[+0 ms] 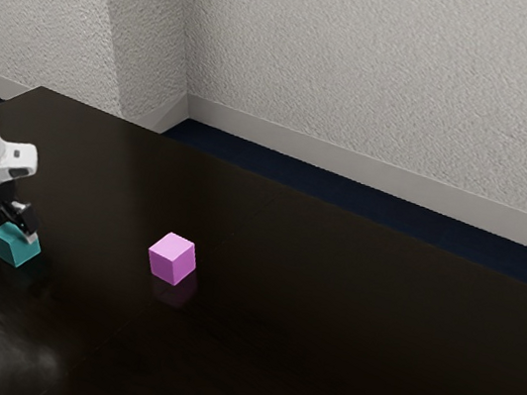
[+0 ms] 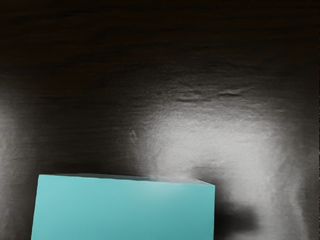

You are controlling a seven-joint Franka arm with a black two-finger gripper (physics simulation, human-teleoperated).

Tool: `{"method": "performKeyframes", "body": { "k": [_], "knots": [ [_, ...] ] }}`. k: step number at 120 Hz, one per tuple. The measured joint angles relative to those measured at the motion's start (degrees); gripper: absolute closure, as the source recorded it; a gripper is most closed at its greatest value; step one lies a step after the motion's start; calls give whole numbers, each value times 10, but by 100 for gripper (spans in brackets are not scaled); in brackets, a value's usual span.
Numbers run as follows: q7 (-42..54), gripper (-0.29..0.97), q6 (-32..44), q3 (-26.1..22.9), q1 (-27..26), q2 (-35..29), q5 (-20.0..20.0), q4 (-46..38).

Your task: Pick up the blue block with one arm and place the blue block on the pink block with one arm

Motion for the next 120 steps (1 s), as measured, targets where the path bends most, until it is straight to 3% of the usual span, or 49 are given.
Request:
{"method": "performKeyframes", "body": {
  "k": [120],
  "knots": [
    [86,3,16,0,6,18,-72,-29]
  ]
}}
